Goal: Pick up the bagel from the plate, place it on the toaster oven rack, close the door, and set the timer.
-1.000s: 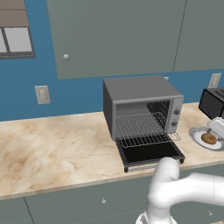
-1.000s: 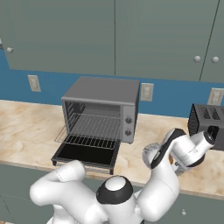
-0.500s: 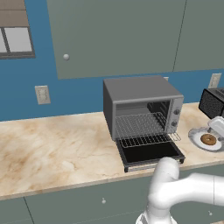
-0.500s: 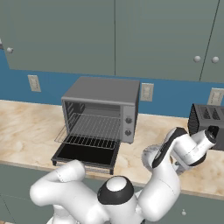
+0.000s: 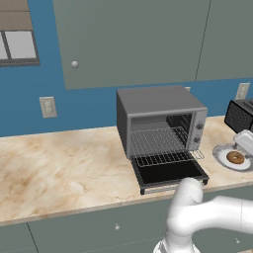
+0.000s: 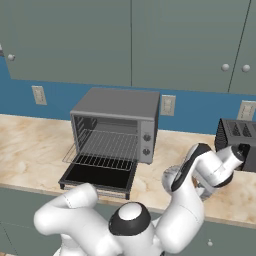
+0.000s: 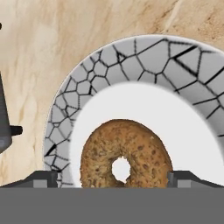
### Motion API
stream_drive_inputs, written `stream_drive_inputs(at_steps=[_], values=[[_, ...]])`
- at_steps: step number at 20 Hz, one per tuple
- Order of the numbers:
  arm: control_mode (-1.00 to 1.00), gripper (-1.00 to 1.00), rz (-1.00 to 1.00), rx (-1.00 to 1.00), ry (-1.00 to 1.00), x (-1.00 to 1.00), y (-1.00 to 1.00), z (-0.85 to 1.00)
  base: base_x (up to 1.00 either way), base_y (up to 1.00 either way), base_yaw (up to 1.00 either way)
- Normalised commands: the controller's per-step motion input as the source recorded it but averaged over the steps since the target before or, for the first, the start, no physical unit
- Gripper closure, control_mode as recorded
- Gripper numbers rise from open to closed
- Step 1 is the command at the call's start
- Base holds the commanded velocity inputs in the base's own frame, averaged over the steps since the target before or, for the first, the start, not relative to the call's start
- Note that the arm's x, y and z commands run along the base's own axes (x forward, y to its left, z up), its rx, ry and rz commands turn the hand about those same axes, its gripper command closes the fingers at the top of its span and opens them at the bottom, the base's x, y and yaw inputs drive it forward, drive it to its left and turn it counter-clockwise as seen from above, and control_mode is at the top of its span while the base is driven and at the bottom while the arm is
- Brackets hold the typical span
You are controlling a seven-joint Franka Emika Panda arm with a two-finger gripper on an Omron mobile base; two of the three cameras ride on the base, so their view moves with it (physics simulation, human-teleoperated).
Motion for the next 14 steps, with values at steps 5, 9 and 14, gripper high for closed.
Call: stream_drive_inputs(at_steps=[5, 9, 14], values=[[-1.00, -1.00, 0.00, 0.00, 0.00, -0.05, 0.03, 0.00, 0.00, 0.00, 0.00], [-1.00, -1.00, 0.00, 0.00, 0.00, -0.16, 0.00, 0.00, 0.00, 0.00, 0.00], [-1.00, -1.00, 0.00, 0.00, 0.00, -0.16, 0.00, -0.03, 0.00, 0.00, 0.00]])
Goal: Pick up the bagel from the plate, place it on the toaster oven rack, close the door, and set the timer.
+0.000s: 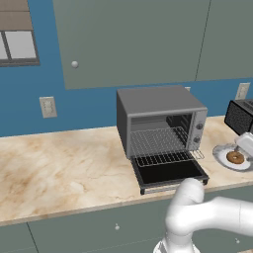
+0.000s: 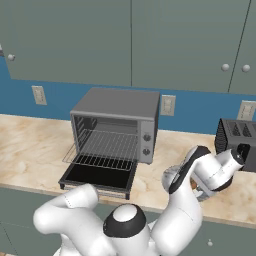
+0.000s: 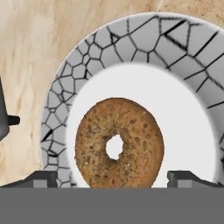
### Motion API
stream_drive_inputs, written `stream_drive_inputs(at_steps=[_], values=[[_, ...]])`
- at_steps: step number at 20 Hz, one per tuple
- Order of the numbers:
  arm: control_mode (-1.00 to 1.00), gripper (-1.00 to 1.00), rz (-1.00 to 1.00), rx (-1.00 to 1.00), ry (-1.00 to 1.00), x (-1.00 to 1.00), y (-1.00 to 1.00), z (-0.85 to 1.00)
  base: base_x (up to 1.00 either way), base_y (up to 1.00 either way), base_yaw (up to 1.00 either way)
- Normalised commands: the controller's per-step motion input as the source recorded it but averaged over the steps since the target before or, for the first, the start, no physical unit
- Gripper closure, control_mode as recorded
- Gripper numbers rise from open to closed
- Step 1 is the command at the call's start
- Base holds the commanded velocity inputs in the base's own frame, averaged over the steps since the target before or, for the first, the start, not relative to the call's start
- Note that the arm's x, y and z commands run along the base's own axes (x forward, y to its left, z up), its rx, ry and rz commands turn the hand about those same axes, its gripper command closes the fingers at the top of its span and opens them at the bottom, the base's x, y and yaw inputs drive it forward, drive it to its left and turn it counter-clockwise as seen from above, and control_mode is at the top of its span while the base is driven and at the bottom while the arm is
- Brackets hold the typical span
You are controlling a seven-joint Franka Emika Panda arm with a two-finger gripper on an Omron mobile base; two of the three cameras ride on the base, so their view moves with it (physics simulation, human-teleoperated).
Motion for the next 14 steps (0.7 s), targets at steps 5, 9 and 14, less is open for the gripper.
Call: stream_drive_inputs(at_steps=[5, 9, 14], values=[[-1.00, -1.00, 0.00, 0.00, 0.00, -0.05, 0.03, -0.01, 0.00, 0.00, 0.00], [-1.00, -1.00, 0.02, 0.00, 0.00, 0.00, 0.13, 0.00, 0.00, 0.00, 0.00], [-1.00, -1.00, 0.04, 0.00, 0.00, 0.00, 0.14, 0.00, 0.00, 0.00, 0.00]])
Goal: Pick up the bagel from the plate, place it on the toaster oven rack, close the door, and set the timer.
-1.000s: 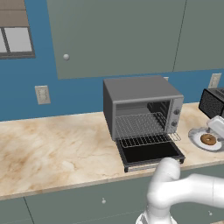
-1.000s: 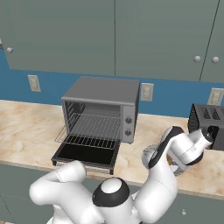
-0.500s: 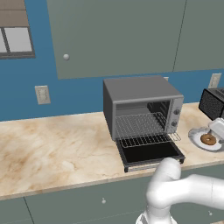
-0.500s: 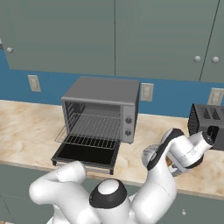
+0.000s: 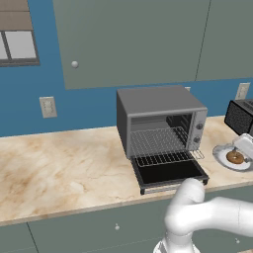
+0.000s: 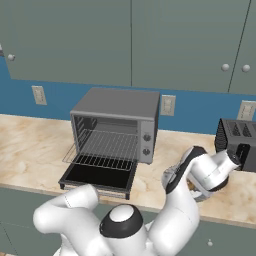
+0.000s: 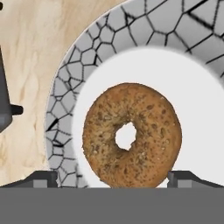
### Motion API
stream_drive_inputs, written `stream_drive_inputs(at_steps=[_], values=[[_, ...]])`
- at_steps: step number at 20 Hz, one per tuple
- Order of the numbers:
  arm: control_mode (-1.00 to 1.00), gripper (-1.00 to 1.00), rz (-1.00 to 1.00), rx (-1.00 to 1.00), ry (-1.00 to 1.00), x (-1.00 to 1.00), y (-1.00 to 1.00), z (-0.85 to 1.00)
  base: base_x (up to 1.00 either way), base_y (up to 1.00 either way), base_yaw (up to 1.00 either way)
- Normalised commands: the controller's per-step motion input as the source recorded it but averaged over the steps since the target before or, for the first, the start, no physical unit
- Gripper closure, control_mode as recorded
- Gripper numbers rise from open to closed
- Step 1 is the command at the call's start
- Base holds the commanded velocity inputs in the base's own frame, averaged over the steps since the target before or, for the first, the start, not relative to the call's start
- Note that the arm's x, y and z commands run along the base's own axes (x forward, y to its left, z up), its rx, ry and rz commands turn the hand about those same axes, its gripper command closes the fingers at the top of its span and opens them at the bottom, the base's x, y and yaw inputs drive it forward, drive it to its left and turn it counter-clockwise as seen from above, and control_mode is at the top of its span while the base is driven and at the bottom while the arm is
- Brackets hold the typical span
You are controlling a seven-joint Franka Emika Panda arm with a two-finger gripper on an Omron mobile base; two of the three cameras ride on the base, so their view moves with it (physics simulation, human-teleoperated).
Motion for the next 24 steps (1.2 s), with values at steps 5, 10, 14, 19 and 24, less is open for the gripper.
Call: stream_drive_inputs(at_steps=[5, 10, 14, 19, 24], values=[[-1.00, -1.00, 0.03, 0.00, 0.00, 0.00, 0.02, -0.08, 0.00, 0.00, 0.00], [-1.00, -1.00, 0.03, 0.00, 0.00, 0.00, 0.00, -0.20, 0.00, 0.00, 0.00], [-1.00, -1.00, 0.03, 0.00, 0.00, 0.00, 0.00, -0.46, 0.00, 0.00, 0.00], [-1.00, 1.00, 0.04, 0.00, 0.00, 0.00, 0.00, -0.55, 0.00, 0.00, 0.00], [-1.00, 1.00, 0.07, 0.01, 0.00, 0.00, 0.00, -0.54, 0.00, 0.00, 0.00]])
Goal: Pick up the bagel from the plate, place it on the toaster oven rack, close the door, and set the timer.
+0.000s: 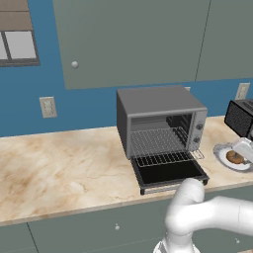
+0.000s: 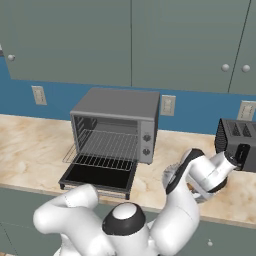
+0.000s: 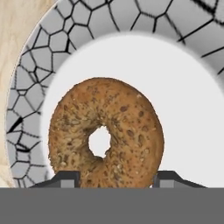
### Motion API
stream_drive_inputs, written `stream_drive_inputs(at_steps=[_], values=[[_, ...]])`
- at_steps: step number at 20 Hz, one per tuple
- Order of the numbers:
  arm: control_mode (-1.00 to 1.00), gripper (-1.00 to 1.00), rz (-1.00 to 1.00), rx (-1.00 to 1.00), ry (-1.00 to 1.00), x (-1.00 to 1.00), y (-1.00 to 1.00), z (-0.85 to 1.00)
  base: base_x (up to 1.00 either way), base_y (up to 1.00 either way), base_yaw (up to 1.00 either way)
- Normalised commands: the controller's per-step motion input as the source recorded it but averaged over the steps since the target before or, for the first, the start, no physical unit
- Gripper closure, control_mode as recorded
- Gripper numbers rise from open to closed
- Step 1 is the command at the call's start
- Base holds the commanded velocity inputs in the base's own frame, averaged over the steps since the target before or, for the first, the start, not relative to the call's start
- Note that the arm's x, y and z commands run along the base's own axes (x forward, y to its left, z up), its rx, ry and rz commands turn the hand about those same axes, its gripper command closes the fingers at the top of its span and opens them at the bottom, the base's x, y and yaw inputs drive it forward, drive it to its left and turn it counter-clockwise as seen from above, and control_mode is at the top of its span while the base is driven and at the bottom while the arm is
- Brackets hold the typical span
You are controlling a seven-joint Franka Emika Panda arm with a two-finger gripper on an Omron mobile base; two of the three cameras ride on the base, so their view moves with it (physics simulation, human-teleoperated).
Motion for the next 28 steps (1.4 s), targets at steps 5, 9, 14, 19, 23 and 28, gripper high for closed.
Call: stream_drive_inputs(at_steps=[5, 9, 14, 19, 23, 28], values=[[-1.00, 1.00, 0.09, 0.06, -0.01, -0.15, 0.00, -0.22, 0.00, 0.00, 0.00], [-1.00, 1.00, 0.12, 0.10, -0.13, -0.52, 0.00, 0.69, 0.00, 0.00, 0.00], [-1.00, 1.00, 0.12, 0.07, -0.09, -0.37, 0.06, 0.73, 0.00, 0.00, 0.00], [-1.00, 1.00, 0.13, 0.02, -0.05, -0.30, 0.51, 0.70, 0.00, 0.00, 0.00], [-1.00, 1.00, 0.15, 0.00, -0.01, -0.24, 0.80, 0.58, 0.00, 0.00, 0.00], [-1.00, 1.00, 0.16, 0.00, -0.03, -0.22, 0.84, 0.55, 0.00, 0.00, 0.00]])
